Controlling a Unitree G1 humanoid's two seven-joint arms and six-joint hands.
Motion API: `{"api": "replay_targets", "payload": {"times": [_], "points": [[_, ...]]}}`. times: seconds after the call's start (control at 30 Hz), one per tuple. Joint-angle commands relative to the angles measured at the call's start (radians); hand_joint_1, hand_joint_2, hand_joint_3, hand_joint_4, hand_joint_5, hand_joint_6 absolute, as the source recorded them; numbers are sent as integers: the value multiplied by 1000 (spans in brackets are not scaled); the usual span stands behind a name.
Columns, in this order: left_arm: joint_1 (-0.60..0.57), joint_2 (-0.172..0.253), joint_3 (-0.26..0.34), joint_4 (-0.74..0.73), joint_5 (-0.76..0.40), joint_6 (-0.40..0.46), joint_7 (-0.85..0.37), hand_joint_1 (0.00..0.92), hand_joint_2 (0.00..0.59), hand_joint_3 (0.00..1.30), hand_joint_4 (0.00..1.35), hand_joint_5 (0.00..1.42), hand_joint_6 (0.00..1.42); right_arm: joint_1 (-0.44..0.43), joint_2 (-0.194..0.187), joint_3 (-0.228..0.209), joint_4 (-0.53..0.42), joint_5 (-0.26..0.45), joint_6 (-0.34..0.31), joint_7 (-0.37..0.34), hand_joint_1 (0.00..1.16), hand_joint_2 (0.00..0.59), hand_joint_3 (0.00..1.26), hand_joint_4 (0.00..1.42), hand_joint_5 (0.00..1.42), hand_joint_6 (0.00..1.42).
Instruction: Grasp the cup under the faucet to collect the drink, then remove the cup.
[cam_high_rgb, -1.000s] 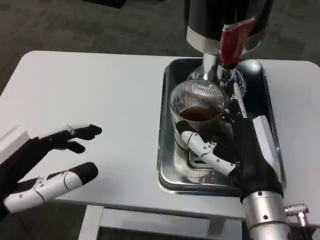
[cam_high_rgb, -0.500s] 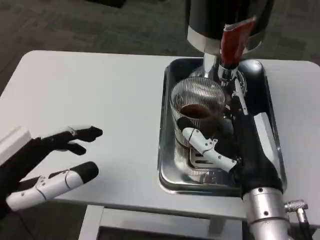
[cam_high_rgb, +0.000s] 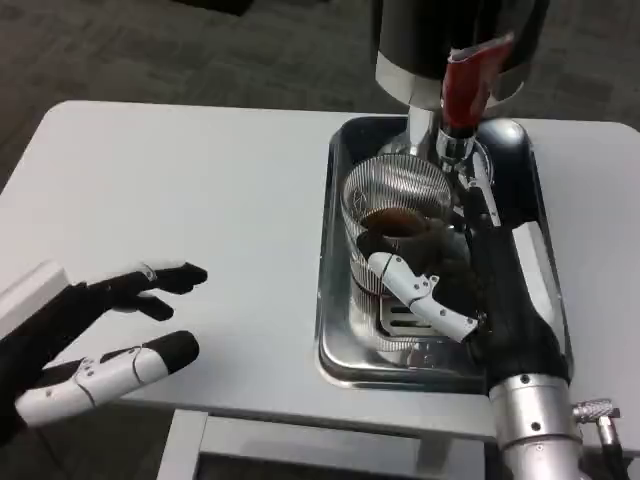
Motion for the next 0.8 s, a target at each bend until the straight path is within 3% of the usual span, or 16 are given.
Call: {"api": "replay_targets", "payload": {"times": [0.03, 0.8], "points": [[16, 15, 0, 11, 4, -8, -13, 0, 94, 246, 208, 303, 227, -7, 1, 14, -3, 0, 7, 16, 601, 224, 12, 99, 235, 346], [34, 31, 6, 23, -2, -11, -26, 0, 95, 265, 230, 304, 227, -22, 26, 54, 22, -36, 61, 6, 611, 216, 13, 132, 288, 422]]}}
